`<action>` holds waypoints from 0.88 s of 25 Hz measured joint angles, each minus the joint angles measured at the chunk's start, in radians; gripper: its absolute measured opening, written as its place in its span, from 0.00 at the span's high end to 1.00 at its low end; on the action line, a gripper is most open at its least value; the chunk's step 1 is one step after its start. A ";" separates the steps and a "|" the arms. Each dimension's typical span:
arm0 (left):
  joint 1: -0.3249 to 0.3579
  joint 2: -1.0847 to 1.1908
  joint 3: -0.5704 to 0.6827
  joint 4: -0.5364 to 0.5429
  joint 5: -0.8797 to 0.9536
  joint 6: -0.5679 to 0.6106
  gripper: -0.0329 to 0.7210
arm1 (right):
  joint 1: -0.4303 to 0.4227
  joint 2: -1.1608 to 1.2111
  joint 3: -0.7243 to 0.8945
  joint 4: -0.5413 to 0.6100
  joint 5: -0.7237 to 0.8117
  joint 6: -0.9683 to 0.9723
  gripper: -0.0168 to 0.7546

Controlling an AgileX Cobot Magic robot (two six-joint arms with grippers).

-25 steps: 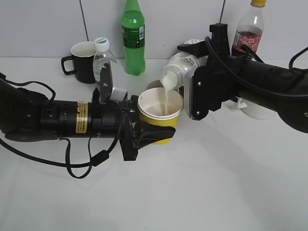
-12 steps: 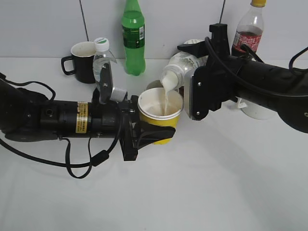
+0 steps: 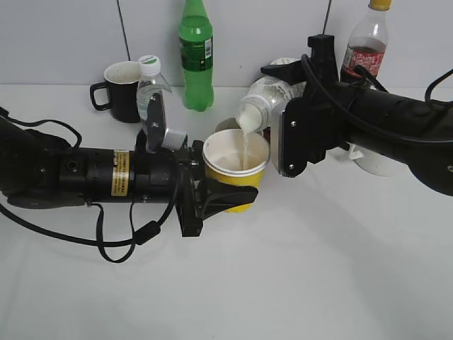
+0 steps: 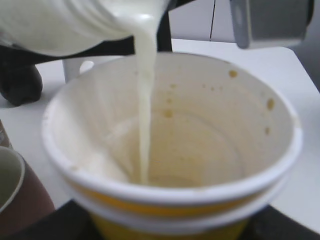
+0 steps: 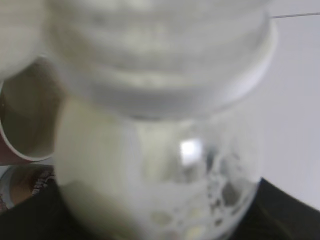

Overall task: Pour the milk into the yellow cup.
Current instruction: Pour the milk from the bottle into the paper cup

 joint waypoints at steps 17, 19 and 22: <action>0.007 0.000 0.000 -0.023 0.000 0.000 0.45 | 0.000 0.000 0.000 0.001 -0.009 0.343 0.41; 0.017 0.000 0.000 -0.024 0.000 0.000 0.45 | 0.000 0.000 0.000 0.001 -0.023 0.446 0.41; 0.048 0.000 0.000 -0.026 -0.002 0.000 0.45 | 0.000 0.000 0.000 0.008 -0.030 0.622 0.41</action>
